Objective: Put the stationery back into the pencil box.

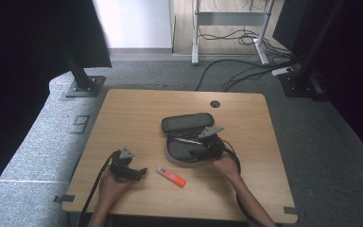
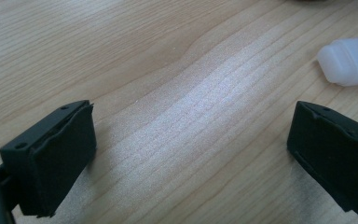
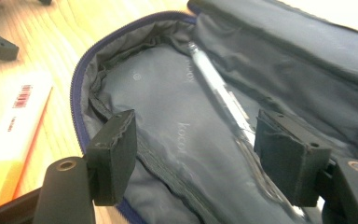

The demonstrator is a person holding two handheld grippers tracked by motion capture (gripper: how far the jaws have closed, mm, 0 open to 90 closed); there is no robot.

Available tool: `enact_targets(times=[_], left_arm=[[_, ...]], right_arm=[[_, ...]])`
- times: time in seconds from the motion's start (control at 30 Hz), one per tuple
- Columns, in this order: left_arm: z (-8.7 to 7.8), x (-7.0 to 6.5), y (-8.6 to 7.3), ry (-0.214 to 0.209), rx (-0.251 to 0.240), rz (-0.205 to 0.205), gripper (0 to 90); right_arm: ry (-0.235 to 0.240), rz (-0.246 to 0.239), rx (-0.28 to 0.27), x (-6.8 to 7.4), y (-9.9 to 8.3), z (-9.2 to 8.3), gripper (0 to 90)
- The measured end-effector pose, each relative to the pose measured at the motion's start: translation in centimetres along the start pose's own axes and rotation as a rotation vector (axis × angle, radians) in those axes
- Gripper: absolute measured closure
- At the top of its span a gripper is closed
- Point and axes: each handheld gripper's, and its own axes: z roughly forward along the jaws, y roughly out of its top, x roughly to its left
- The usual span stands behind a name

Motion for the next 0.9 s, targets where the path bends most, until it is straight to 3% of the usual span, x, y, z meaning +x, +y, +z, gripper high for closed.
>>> enact_targets(times=[0.4,0.7,0.9], left_arm=[[0.0,0.0,0.0,0.001,0.000,0.000,1.0],[0.0,0.0,0.0,0.001,0.000,0.000,1.0],[0.0,0.0,0.0,0.001,0.001,0.000,1.0]], right_arm=[[-0.052,0.020,-0.027,-1.2,-0.5,-3.8,25.9],[-0.105,0.046,-0.029,-1.5,-1.9,-5.7,15.0],[-0.126,0.054,-0.016,-1.5,-3.1,-6.3,13.2]])
